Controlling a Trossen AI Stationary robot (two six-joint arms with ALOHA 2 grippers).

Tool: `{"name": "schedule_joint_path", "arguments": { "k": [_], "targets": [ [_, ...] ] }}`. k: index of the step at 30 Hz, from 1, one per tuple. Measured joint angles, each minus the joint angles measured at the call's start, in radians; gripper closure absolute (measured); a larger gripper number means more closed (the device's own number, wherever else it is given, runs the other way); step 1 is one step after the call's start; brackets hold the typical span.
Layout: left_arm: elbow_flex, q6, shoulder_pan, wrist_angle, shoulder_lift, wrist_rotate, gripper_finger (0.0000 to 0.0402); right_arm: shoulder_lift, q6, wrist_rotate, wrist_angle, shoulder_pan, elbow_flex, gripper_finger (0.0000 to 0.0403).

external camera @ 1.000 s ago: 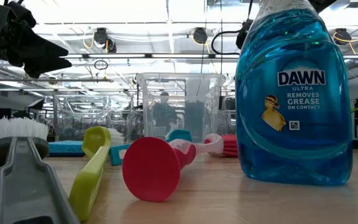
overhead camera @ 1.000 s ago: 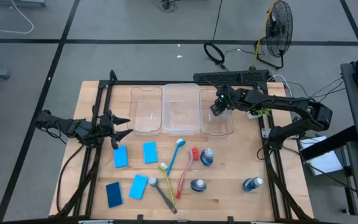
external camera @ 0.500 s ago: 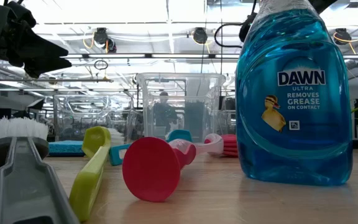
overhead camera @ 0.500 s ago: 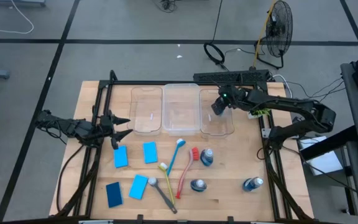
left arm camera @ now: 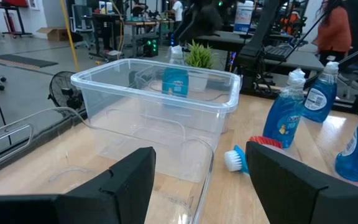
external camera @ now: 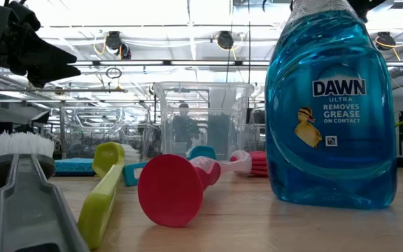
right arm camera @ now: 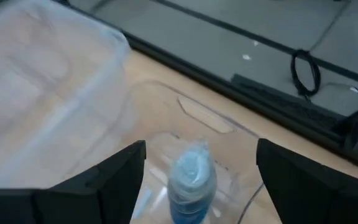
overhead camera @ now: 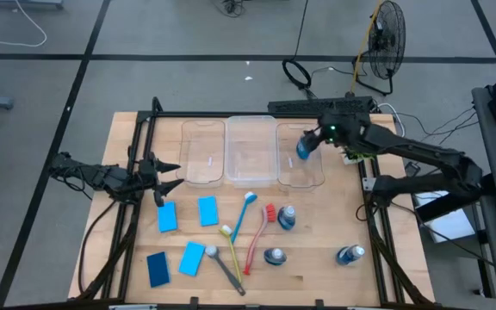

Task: Pick & Place Kitchen Sink Supplies
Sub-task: Put the blue dishwashing liquid bottle into the right transparent bin

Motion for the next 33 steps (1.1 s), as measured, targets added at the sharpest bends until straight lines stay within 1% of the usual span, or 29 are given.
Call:
{"name": "schedule_joint_path", "arguments": {
  "k": [1,4,10,13,16,24,28,33],
  "targets": [
    [0.000,0.000,0.000,0.000,0.000,0.000,0.0149,-0.019,0.000,-0.015,0.000,0.000,0.000,0.0109],
    [0.000,0.000,0.000,0.000,0.000,0.000,0.0149,-0.078,-0.005,-0.102,-0.001,0.000,0.000,0.0109],
    [0.000,-0.001,0.000,0.000,0.000,0.000,0.0149,-0.179,-0.017,-0.337,-0.027,0.023,0.000,0.0110],
    [0.000,-0.001,0.000,0.000,0.000,0.000,0.0149,-0.222,0.026,-0.452,-0.043,0.040,0.000,0.0110],
    [0.000,-0.001,0.000,0.000,0.000,0.000,0.0149,-0.256,0.067,-0.522,-0.075,0.054,0.000,0.0110],
    [0.000,-0.004,0.000,0.000,0.000,0.000,0.0149,-0.294,0.125,-0.528,-0.241,0.098,0.000,0.0110],
    [0.000,-0.006,0.000,0.000,0.000,0.000,0.0149,-0.294,0.191,-0.528,-0.271,0.103,0.000,0.0110],
    [0.000,-0.006,0.000,0.000,0.000,0.000,0.0149,-0.294,0.195,-0.528,-0.283,0.104,0.000,0.0110]
  ]
}}
